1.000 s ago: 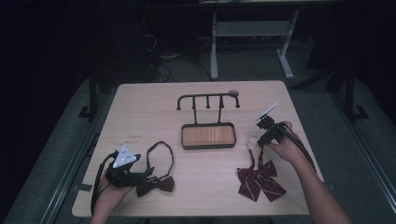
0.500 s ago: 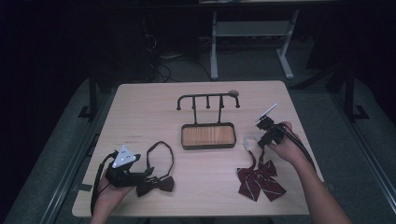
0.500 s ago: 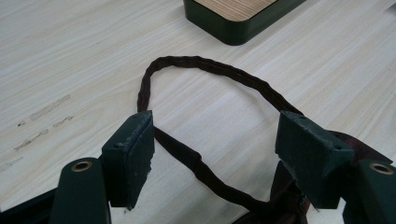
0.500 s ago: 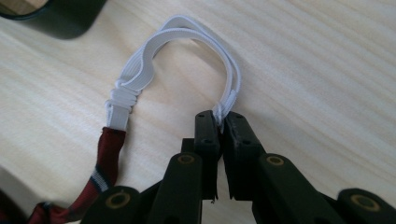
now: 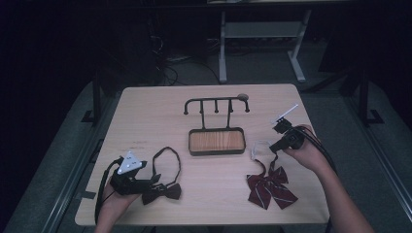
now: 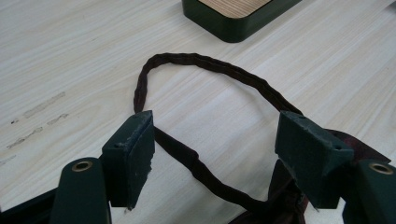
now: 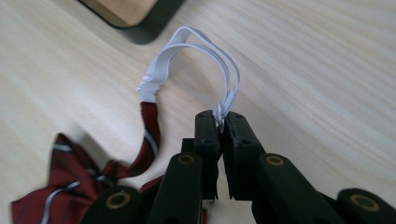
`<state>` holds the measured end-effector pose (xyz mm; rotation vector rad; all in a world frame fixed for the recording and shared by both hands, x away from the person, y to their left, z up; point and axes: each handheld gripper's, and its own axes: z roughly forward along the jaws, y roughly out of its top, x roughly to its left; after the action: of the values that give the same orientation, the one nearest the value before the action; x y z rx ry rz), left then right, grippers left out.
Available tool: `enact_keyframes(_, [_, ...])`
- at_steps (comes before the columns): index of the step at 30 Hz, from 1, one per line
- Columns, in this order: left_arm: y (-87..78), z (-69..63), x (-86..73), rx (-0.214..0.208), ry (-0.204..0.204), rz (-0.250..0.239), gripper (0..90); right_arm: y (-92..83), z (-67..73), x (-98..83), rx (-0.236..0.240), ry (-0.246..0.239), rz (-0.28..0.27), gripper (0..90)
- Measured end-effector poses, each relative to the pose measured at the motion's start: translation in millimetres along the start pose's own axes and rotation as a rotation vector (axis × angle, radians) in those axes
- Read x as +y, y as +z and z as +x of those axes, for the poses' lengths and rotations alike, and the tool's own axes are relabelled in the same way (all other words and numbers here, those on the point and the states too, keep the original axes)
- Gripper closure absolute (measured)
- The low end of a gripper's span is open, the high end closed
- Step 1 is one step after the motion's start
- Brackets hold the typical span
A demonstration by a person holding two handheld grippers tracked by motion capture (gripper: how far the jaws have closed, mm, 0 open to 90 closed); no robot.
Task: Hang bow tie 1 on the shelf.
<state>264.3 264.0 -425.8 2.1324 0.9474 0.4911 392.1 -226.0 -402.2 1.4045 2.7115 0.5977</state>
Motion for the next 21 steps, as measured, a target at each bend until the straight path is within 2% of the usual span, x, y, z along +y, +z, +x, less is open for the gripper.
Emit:
enact_keyframes(6, [0.9,-0.4,-0.3,0.000,-0.005,-0.001,29.0,-16.8,6.4,0.6,0.029,-0.027,-0.033,84.0])
enact_keyframes(7, [0.9,-0.3,-0.3,0.000,-0.003,-0.002,28.9,-22.4,7.5,0.9,0.048,-0.028,-0.045,84.0])
enact_keyframes(12, [0.2,0.4,-0.5,-0.002,-0.004,0.000,28.9,-30.6,10.0,1.5,0.064,-0.033,-0.057,84.0])
enact_keyframes(21, [-0.3,1.1,-0.9,-0.001,-0.005,0.005,28.9,-49.9,18.3,3.8,0.090,-0.072,-0.082,84.0])
